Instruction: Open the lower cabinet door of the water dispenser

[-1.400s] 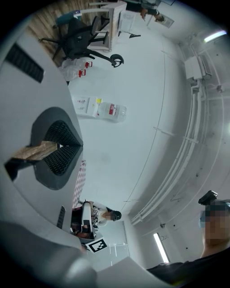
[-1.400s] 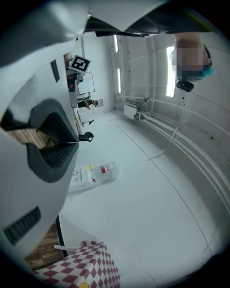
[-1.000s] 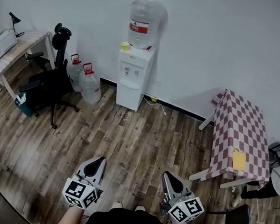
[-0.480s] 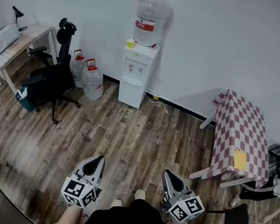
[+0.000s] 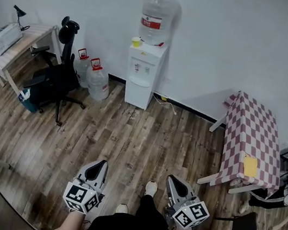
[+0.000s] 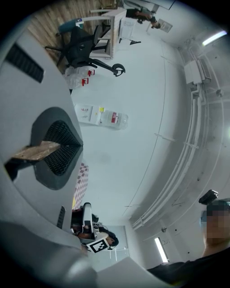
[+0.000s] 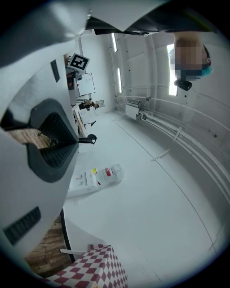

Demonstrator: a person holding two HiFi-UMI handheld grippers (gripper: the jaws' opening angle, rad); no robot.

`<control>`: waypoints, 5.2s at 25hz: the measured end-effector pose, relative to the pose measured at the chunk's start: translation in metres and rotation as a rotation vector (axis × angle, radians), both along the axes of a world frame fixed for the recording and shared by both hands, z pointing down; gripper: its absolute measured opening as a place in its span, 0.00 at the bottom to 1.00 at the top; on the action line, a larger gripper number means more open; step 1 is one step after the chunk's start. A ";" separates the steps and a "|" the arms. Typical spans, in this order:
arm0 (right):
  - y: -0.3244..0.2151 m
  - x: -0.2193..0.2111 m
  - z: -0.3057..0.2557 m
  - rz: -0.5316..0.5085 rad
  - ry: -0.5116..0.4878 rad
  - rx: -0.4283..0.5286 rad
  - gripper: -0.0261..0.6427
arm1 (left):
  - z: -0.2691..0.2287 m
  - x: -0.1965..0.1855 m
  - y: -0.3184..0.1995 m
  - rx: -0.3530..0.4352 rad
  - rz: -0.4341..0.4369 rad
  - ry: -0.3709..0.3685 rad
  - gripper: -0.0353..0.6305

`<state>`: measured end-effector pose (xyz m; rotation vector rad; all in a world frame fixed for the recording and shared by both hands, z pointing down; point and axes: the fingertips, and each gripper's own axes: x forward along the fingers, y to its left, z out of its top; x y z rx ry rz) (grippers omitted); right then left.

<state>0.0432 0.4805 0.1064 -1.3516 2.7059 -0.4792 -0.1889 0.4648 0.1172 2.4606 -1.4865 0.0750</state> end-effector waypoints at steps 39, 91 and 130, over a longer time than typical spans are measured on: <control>-0.269 0.133 0.015 -0.114 -0.027 -0.053 0.07 | 0.000 0.153 -0.254 -0.052 -0.042 -0.038 0.07; -0.489 0.098 0.035 -0.044 -0.026 -0.120 0.07 | 0.029 0.124 -0.502 -0.098 0.068 -0.019 0.07; -0.700 0.095 0.083 -0.313 0.036 -0.180 0.07 | 0.081 0.171 -0.684 -0.206 -0.041 -0.045 0.07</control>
